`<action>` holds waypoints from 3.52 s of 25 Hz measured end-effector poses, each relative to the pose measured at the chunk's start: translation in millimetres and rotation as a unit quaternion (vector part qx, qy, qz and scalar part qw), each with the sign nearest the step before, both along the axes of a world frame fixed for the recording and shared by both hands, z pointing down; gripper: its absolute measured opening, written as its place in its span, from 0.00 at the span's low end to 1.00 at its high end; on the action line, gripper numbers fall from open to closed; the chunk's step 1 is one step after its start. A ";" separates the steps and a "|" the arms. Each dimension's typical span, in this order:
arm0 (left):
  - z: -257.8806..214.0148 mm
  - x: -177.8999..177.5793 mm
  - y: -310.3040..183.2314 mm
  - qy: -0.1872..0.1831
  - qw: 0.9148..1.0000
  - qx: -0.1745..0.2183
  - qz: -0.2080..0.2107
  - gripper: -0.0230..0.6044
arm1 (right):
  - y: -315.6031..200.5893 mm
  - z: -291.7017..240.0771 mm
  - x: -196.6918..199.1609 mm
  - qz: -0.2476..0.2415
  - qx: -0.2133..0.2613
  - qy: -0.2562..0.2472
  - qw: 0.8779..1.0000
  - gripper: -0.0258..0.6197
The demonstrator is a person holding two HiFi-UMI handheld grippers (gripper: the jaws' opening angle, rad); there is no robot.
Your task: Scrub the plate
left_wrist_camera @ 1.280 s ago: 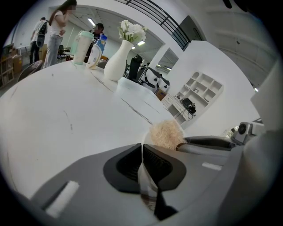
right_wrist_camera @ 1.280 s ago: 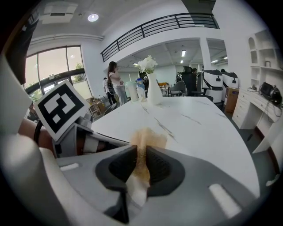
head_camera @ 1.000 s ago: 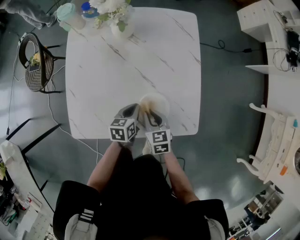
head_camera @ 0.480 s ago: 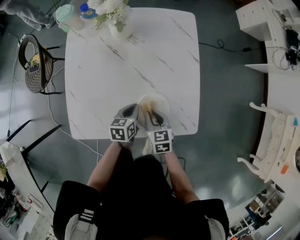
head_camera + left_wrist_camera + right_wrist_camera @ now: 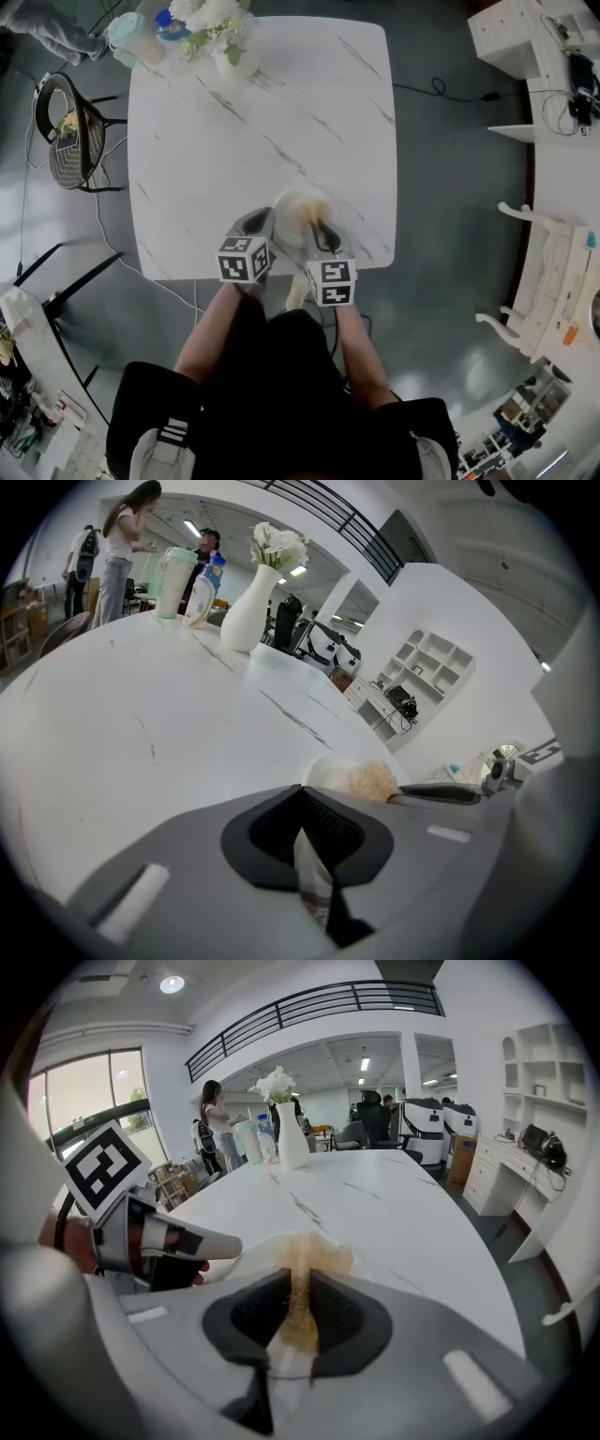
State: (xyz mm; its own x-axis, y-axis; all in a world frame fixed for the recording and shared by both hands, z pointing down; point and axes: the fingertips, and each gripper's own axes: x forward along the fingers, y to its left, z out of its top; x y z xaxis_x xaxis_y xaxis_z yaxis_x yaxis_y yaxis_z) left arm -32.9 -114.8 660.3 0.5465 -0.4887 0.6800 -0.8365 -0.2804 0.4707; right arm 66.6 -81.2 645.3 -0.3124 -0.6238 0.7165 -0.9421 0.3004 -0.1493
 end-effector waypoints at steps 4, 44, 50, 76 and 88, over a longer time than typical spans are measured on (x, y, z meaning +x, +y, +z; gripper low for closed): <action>0.3 1.4 0.6 -0.002 1.000 0.001 0.002 0.05 | 1.5 -1.7 13.9 0.013 -0.002 0.007 1.000 0.14; 0.1 2.0 1.1 -0.004 1.000 0.002 0.003 0.05 | 18.5 -43.8 -44.0 -0.057 0.037 -0.028 0.997 0.14; 0.1 2.7 1.5 -0.004 1.000 0.003 0.004 0.05 | 24.1 -30.6 -47.2 -0.059 0.021 -0.033 0.998 0.14; -0.4 3.5 2.4 -0.008 1.000 0.004 0.007 0.05 | 34.1 -7.9 -27.1 -0.031 -0.009 -0.022 0.999 0.14; 0.3 4.0 2.3 -0.011 1.000 0.003 0.008 0.05 | 39.2 -5.3 11.5 0.003 -0.011 0.002 1.000 0.14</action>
State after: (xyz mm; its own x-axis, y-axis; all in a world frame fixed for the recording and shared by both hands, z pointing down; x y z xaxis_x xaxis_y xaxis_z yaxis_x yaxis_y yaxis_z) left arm -28.9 -112.5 660.7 0.5394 -0.4848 0.6885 -0.8419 -0.2965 0.4508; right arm 78.0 -42.0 639.9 -0.3058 -0.6102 0.7308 -0.9445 0.2910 -0.1522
